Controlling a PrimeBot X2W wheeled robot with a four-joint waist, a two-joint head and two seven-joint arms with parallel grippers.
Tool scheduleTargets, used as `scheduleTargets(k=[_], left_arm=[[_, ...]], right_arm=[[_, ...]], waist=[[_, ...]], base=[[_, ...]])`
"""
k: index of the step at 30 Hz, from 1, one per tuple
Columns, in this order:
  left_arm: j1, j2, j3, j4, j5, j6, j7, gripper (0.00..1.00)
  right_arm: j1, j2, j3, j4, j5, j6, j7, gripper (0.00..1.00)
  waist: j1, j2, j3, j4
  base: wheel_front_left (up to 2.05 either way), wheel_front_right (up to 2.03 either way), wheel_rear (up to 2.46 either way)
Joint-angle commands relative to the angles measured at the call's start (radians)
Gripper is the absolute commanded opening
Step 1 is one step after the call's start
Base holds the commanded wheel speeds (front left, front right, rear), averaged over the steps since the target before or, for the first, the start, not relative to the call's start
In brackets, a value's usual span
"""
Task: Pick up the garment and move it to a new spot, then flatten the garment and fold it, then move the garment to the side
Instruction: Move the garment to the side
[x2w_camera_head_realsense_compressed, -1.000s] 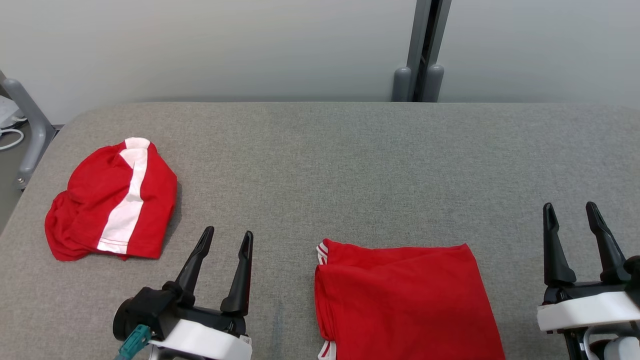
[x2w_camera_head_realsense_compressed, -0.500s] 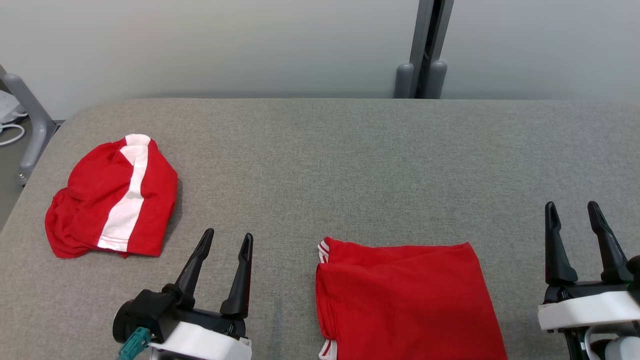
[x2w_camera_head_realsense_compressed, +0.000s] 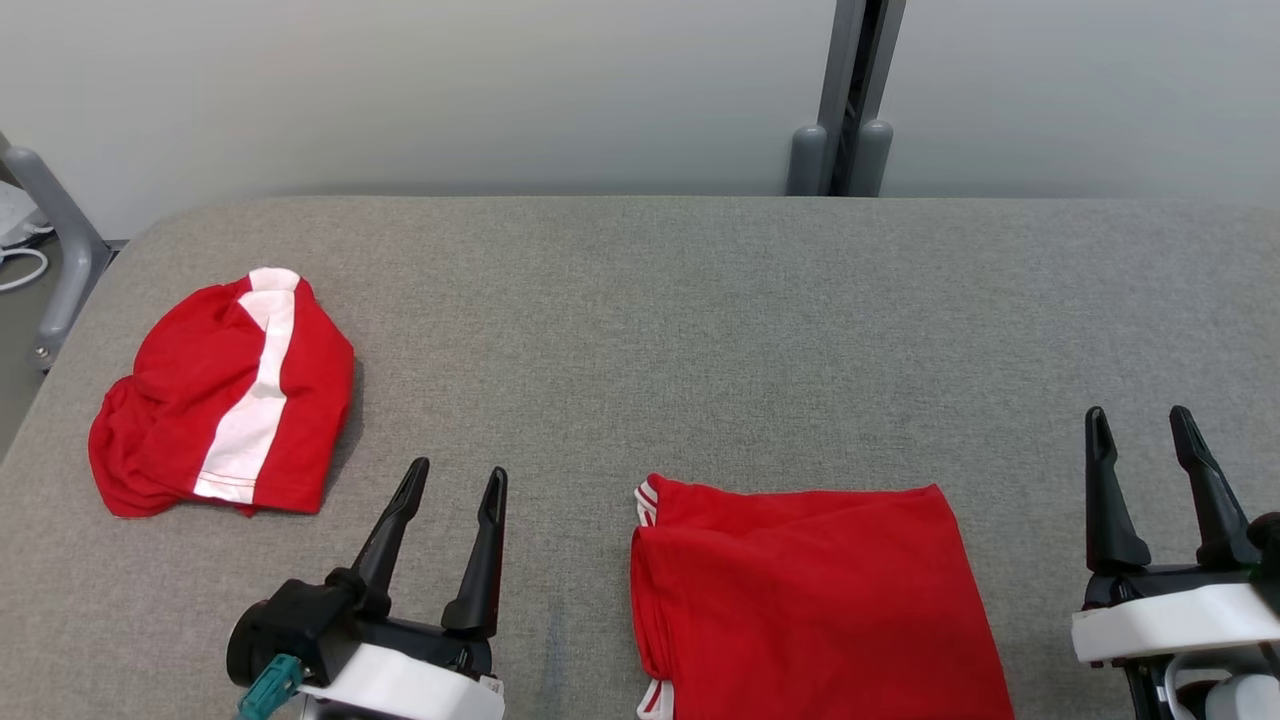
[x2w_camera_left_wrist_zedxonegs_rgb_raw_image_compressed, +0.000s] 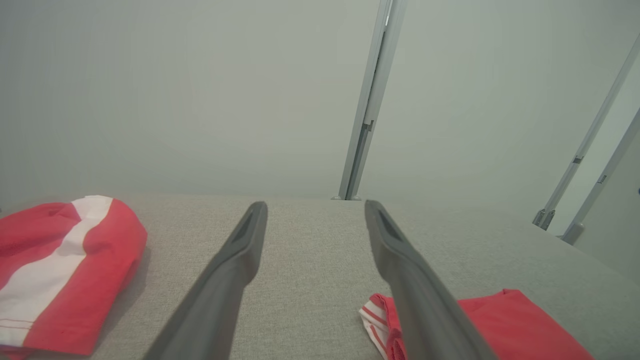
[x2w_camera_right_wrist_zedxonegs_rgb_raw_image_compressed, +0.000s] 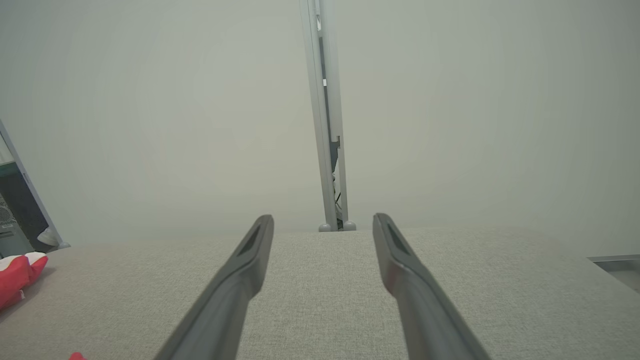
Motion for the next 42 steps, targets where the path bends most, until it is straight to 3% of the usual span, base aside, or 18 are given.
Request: scheduleTargets(k=[1, 7, 14, 23, 36, 37, 38, 39, 42], left_arm=[[-0.008, 0.003, 0.002, 0.002, 0.004, -0.004, -0.004, 1.0], [-0.009, 0.003, -0.001, 0.006, 0.003, -0.005, -0.004, 1.0], [-0.017, 0.003, -0.008, 0.012, 0.006, -0.007, -0.004, 1.0], [-0.025, 0.004, -0.007, 0.015, 0.013, -0.01, -0.004, 1.0], [-0.045, 0.003, -0.018, 0.019, 0.006, -0.009, -0.004, 1.0], [-0.046, 0.003, -0.019, 0.021, 0.007, -0.009, -0.004, 1.0], [-0.047, 0.003, -0.02, 0.022, 0.007, -0.01, -0.004, 1.0], [-0.049, 0.003, -0.021, 0.023, 0.007, -0.01, -0.004, 1.0], [-0.052, 0.003, -0.023, 0.025, 0.005, -0.008, -0.004, 1.0]], right_arm=[[-0.001, -0.004, 0.001, 0.0, 0.005, 0.0, -0.006, 1.0], [0.004, -0.002, 0.006, 0.013, 0.013, 0.0, -0.006, 1.0], [0.005, -0.028, 0.077, 0.177, 0.028, -0.001, -0.004, 1.0], [-0.018, -0.035, 0.22, 0.309, 0.166, 0.0, 0.033, 1.0], [-0.076, -0.064, 0.321, 0.44, 0.261, 0.0, 0.122, 1.0], [-0.078, -0.064, 0.332, 0.449, 0.269, 0.0, 0.133, 0.92], [-0.078, -0.064, 0.339, 0.459, 0.272, 0.0, 0.142, 0.38], [-0.081, -0.067, 0.345, 0.464, 0.27, 0.0, 0.143, 0.0], [-0.089, -0.076, 0.361, 0.47, 0.265, -0.001, 0.128, 0.0]], waist=[[0.0, 0.0, -0.001, 0.001], [0.0, 0.0, 0.001, 0.001], [0.0, 0.0, 0.016, 0.002], [0.0, 0.0, 0.039, 0.006], [0.0, 0.0, 0.064, 0.024], [0.0, 0.0, 0.065, 0.026], [0.0, 0.0, 0.066, 0.028], [0.0, 0.0, 0.066, 0.029], [0.0, 0.0, 0.066, 0.033]], base=[[0.0, 0.0, 0.0], [0.0, 0.0, 0.0], [0.0, 0.0, 0.0], [0.0, 0.0, 0.0], [0.0, 0.0, 0.0], [0.0, 0.0, 0.0], [0.0, 0.0, 0.0], [0.0, 0.0, 0.0], [0.0, 0.0, 0.0]])
